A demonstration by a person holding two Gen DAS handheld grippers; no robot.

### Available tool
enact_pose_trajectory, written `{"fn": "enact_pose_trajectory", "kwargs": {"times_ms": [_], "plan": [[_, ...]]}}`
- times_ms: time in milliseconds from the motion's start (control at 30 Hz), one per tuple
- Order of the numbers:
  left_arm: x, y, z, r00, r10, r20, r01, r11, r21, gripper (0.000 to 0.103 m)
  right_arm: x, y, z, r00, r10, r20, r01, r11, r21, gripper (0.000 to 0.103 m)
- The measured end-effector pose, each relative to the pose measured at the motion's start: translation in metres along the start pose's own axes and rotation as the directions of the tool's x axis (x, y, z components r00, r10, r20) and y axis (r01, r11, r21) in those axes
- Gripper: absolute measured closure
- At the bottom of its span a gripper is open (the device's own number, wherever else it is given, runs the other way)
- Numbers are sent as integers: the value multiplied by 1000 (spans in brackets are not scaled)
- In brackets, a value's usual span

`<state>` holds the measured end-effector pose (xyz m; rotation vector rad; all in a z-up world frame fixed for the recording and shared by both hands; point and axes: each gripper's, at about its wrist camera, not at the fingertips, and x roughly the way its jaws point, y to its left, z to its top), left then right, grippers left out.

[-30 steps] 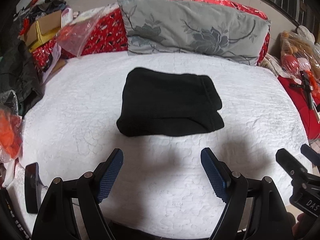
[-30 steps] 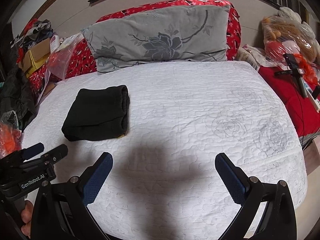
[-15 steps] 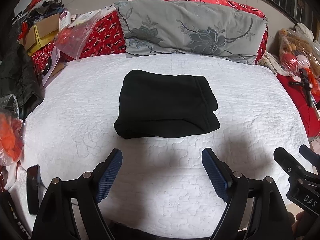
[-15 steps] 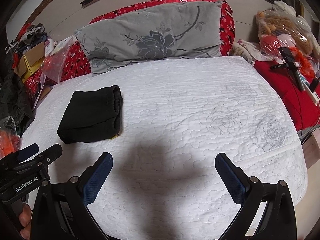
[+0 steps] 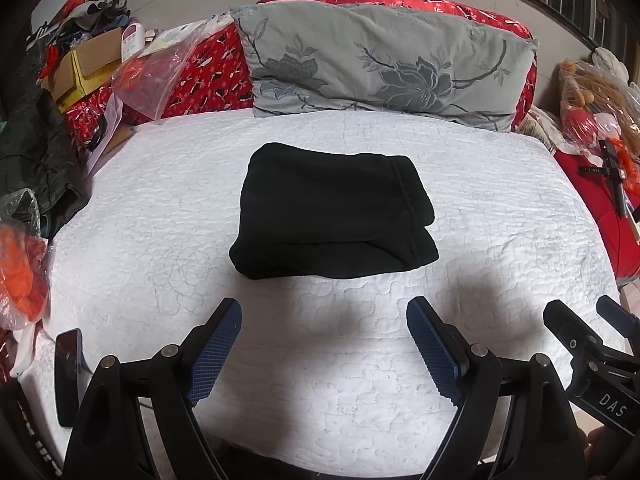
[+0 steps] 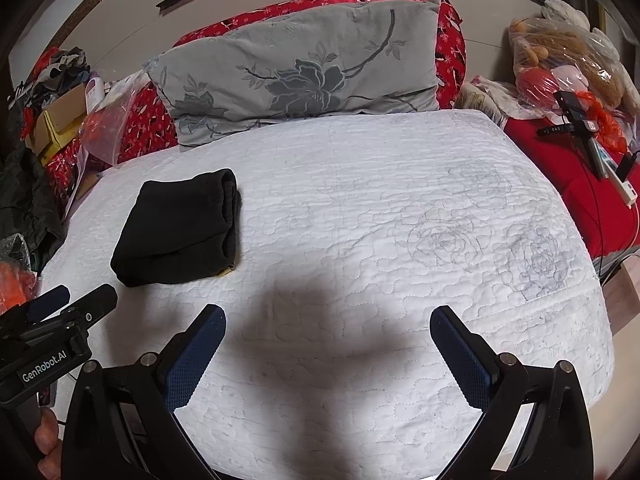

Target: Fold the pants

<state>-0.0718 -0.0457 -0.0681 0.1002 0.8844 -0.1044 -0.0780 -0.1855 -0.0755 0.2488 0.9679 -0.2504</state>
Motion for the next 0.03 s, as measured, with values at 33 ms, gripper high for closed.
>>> {"fn": "enact_pose_trajectory", "kwargs": {"times_ms": [33], "plan": [[0,0,0,1000,0,0,0,1000,-1,18,0,0,0,1000,0,0,0,1000,0,0]]}}
